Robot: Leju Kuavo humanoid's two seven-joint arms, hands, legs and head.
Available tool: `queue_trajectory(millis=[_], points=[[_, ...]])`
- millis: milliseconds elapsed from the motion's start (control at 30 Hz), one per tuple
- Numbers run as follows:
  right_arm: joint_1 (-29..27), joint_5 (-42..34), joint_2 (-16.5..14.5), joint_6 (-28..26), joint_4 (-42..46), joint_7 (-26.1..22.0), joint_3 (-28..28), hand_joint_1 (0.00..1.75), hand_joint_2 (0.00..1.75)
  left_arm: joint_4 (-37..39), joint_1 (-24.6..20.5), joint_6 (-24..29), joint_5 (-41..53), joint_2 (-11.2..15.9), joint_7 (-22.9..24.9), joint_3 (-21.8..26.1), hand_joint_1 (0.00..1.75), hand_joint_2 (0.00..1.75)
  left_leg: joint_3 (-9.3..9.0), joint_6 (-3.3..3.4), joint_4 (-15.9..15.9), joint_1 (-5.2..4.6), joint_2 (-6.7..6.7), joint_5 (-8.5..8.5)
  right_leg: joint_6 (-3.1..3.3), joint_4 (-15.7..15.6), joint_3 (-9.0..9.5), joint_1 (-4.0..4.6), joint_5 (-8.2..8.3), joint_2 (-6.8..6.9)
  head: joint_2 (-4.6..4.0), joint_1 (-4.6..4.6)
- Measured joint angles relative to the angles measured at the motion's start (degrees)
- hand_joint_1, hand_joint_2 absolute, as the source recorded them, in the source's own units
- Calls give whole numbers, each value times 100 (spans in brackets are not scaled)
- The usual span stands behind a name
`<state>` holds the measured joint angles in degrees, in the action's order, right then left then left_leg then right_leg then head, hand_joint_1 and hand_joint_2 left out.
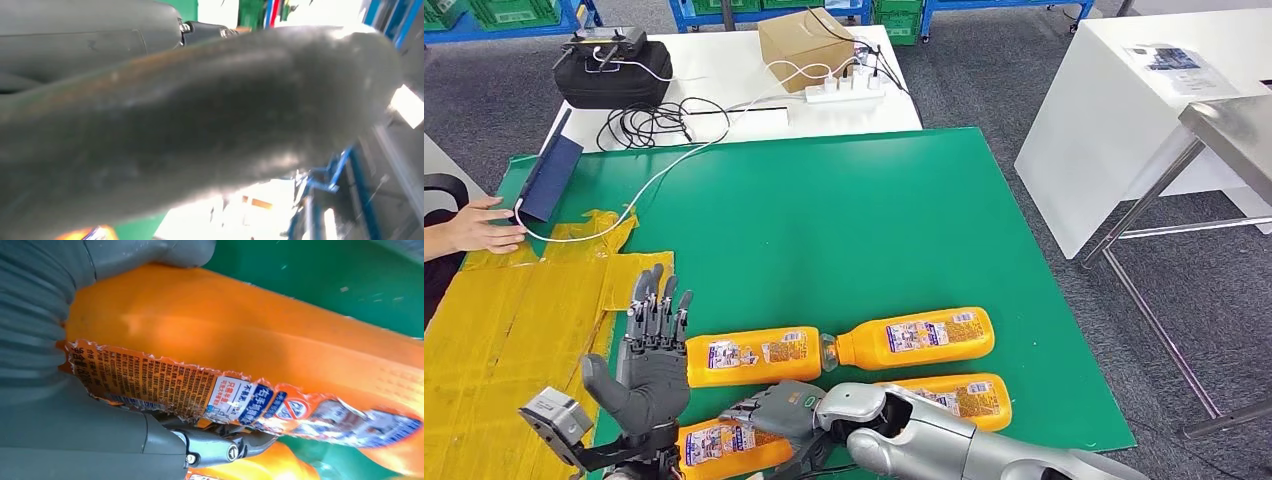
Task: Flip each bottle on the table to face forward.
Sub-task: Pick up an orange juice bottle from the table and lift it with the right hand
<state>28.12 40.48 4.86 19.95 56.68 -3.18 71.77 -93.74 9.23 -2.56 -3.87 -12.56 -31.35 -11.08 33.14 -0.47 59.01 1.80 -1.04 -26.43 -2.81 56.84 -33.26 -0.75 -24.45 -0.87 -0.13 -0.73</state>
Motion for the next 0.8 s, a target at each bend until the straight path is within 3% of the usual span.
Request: queue_trajectory(millis=[67,200,300,400,600,800], points=[[-9,65,-15,-132,-74,175,4,175,175,-40,-34,432,-163,-48,-14,54,0,0,-19,-6,-2,1,0,-10,3,-2,-6,2,-6,-1,0,-1],[-371,-284,-198,-1211,-345,639,-351,175,175,-303,-33,1864,-451,-222,-278,340,0,175,-50,-16,-7,12,5,-41,15,-5,22,13,-35,-3,0,0],[-978,-1085,-374,-2058,-242,506,-1065,175,175,-747,171,2928,-614,-381,-715,698,0,175,-51,-14,-7,16,17,-34,9,-4,27,16,-40,0,0,1],[-1705,-1818,-476,-2510,317,125,-1754,175,175,-1240,513,3445,-621,-504,-861,1046,0,175,-41,-7,-6,17,29,-19,9,-2,31,17,-31,11,0,0],[-2606,-2369,-534,-2728,1190,-268,-2352,175,175,-1740,791,3629,-583,-614,-883,1299,0,175,18,-5,-3,14,35,-15,0,1,33,13,-23,18,0,-1],[-2994,-2525,-504,-2823,1756,-414,-2522,175,175,-1810,899,3200,-730,-645,-841,1363,0,175,45,-4,-3,12,34,-16,0,1,3,11,-24,21,0,0]])
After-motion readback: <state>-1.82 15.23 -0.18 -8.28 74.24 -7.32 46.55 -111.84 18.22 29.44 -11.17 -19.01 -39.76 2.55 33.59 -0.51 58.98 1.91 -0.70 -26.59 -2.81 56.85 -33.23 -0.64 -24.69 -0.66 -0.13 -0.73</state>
